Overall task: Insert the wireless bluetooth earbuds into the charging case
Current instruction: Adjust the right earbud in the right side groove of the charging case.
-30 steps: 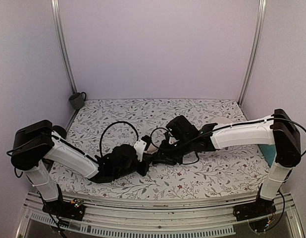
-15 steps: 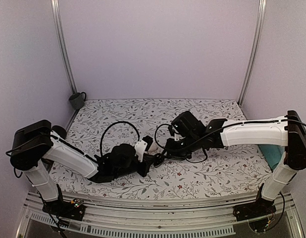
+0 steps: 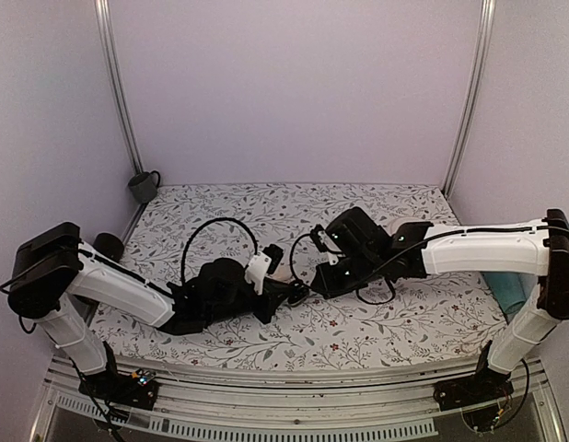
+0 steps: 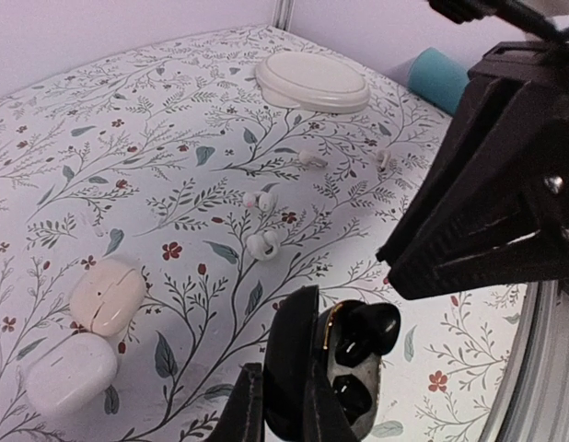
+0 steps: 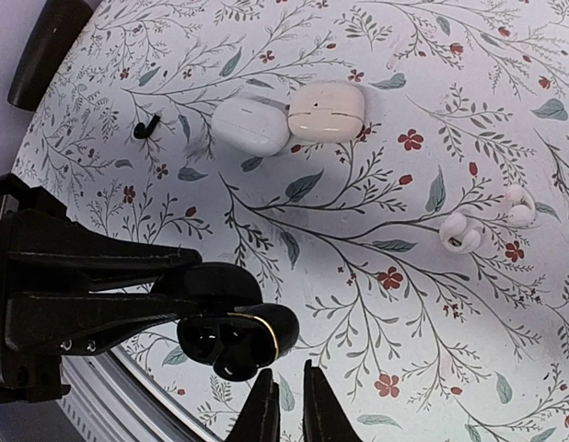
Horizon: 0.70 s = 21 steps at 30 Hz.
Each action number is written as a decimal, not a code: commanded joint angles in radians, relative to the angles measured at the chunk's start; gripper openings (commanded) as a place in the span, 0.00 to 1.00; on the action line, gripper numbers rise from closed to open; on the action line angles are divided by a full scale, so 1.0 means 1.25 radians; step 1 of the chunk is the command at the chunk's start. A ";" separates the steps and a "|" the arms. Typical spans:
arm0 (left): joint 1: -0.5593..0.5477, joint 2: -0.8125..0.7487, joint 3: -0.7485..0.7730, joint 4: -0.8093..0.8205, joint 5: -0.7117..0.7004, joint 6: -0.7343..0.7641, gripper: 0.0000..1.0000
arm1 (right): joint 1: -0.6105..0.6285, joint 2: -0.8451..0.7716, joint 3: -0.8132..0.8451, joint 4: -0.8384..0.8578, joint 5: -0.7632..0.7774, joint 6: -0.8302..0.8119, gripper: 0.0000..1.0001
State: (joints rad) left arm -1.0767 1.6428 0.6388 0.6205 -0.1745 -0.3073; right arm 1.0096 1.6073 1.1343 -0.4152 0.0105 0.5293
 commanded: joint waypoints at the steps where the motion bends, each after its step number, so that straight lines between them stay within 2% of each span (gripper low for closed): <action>1: 0.009 -0.020 0.010 -0.004 0.016 0.005 0.00 | 0.021 -0.019 -0.006 -0.015 0.029 -0.042 0.12; 21: 0.009 -0.017 0.016 -0.004 0.023 0.001 0.00 | 0.044 0.040 0.035 0.000 0.046 -0.001 0.11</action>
State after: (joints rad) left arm -1.0752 1.6428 0.6388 0.6109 -0.1574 -0.3073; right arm 1.0538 1.6386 1.1427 -0.4263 0.0582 0.5167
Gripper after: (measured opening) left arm 0.112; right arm 0.112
